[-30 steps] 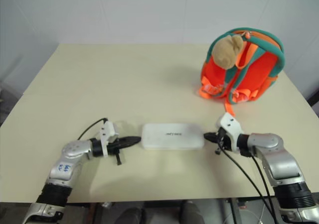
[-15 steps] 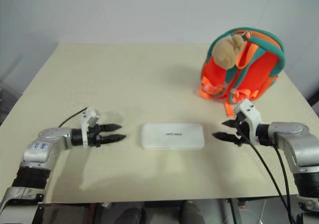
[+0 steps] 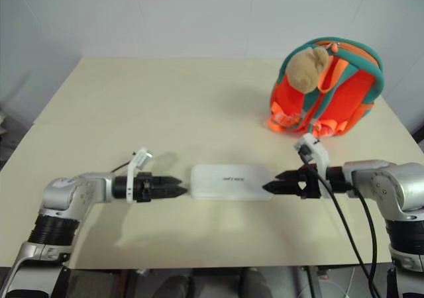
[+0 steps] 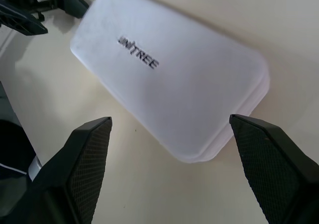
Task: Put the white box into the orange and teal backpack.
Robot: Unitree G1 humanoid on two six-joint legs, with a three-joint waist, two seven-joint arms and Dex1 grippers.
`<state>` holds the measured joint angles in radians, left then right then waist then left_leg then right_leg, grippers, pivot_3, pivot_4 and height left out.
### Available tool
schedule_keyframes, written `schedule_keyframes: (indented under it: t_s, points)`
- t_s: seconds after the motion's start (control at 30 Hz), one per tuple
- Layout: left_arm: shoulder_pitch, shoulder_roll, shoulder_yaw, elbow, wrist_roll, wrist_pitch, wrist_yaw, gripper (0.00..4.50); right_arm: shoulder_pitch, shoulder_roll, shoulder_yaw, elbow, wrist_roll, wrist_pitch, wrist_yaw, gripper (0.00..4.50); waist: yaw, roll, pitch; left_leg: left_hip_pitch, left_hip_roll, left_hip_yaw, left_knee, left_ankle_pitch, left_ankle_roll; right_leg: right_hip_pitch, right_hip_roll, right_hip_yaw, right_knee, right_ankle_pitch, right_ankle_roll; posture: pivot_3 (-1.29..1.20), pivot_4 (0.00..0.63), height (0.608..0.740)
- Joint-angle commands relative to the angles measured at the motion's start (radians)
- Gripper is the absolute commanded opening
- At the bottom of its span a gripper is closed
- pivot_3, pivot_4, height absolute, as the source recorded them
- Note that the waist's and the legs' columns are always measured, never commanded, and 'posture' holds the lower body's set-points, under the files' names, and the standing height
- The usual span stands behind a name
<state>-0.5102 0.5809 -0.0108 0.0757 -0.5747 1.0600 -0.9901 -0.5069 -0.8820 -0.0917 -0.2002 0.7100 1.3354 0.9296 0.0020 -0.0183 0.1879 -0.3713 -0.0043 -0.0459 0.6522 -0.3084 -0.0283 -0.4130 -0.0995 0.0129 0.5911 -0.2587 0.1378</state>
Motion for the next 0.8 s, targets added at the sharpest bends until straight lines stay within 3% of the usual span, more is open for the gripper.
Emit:
schedule_keyframes:
  t_s: [0.03, 0.8]
  points:
    - [0.008, -0.018, -0.029, -0.012, 0.006, -0.004, 0.022, 4.47, -0.009, -0.017, 0.002, -0.009, 0.004, -0.007, -0.011, 4.5, 0.0, 0.0, 0.0, 0.0, 0.0, 0.0, 0.0, 0.0, 0.0, 0.0, 0.0, 0.0, 0.0, 0.0, 0.0, 0.0, 0.15, 0.74]
    - [-0.087, -0.108, -0.083, 0.19, 0.049, -0.036, 0.054, 4.47, -0.036, 0.044, 0.105, 0.086, -0.049, -0.162, 0.001, 4.5, 0.002, 0.0, 0.0, 0.002, -0.001, -0.001, 0.007, 0.0, 0.0, 0.003, 0.0, 0.0, 0.001, 0.002, 0.0, 0.0, 0.15, 0.74]
